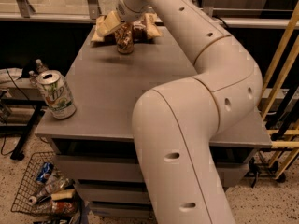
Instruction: Move orange can near brown chip bag
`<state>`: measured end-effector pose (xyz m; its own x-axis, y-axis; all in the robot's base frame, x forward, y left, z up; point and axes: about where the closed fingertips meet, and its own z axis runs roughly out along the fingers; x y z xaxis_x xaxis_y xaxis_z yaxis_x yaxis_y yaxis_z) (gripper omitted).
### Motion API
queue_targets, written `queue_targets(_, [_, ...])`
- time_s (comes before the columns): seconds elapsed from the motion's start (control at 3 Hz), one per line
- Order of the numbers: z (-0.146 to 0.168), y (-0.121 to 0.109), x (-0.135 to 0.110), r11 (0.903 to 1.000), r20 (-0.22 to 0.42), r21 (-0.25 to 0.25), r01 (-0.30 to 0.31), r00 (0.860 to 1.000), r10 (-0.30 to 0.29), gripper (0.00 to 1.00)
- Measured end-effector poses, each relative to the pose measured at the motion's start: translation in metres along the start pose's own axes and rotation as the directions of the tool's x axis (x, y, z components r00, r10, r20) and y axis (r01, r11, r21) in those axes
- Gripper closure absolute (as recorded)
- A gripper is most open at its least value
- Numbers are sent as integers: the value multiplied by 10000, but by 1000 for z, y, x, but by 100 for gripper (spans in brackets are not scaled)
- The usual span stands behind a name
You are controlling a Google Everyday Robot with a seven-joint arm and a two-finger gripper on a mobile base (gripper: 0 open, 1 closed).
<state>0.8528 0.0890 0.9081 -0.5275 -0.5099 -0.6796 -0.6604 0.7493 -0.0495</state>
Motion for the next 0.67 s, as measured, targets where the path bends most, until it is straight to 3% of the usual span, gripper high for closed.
queue_targets(0.33, [-29, -8, 13, 9993, 35, 299, 219, 9998, -220, 0])
queue_targets(0.67, [-89, -19, 28, 9973, 628, 735, -2, 9980, -44, 0])
